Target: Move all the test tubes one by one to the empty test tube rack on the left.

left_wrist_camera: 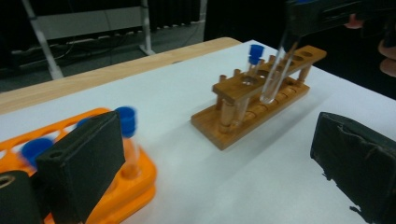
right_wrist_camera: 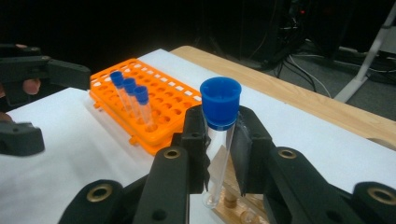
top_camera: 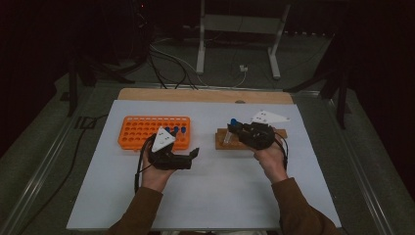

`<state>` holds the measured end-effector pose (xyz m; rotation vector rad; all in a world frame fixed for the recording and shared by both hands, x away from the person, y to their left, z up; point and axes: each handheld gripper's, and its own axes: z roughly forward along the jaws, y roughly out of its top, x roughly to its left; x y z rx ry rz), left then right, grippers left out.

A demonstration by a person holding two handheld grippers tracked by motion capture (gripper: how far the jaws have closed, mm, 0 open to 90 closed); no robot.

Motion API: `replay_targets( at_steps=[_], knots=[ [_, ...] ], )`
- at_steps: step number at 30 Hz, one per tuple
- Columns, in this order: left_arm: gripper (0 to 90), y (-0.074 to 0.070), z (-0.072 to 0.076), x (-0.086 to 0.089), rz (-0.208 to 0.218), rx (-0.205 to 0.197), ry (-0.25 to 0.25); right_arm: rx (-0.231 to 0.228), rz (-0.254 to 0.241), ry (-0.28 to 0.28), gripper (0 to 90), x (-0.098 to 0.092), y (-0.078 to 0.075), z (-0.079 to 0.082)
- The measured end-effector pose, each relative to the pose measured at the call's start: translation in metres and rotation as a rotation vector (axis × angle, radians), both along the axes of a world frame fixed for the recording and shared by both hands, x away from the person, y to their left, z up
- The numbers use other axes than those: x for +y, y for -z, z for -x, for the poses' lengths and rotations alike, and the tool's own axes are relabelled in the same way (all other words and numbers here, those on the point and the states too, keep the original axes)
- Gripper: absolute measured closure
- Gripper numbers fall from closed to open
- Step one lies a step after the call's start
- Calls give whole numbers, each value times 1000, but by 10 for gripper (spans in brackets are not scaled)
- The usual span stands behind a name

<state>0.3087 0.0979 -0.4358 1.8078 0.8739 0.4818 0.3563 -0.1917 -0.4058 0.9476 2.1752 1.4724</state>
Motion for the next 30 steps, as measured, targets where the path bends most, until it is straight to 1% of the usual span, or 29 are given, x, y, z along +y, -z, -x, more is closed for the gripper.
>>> replay_targets(
  at_steps=[5,9,12,14,16,18,20,22,27,30],
  knots=[
    [53,0,-6,-14,-6,8,28,13,10,-19,764,9,2,1],
    [106,2,-10,-23,-7,16,42,19,9,-28,764,13,4,0],
    [167,4,-14,-29,-8,21,43,25,8,-33,764,17,5,1],
    [180,5,-15,-33,-12,26,45,23,11,-41,764,19,6,2],
    [223,6,-15,-37,-8,18,49,23,20,-48,764,20,6,3],
    [243,8,-15,-41,-11,13,55,23,21,-52,764,21,6,4],
    [267,9,-16,-45,-20,9,55,23,21,-55,764,22,6,4],
    [314,9,-17,-48,-30,10,56,25,19,-63,764,24,6,5],
    [385,11,-19,-55,-22,0,68,27,24,-83,763,28,7,8],
    [445,12,-19,-58,-11,-13,79,28,23,-92,764,31,7,10]
  ],
)
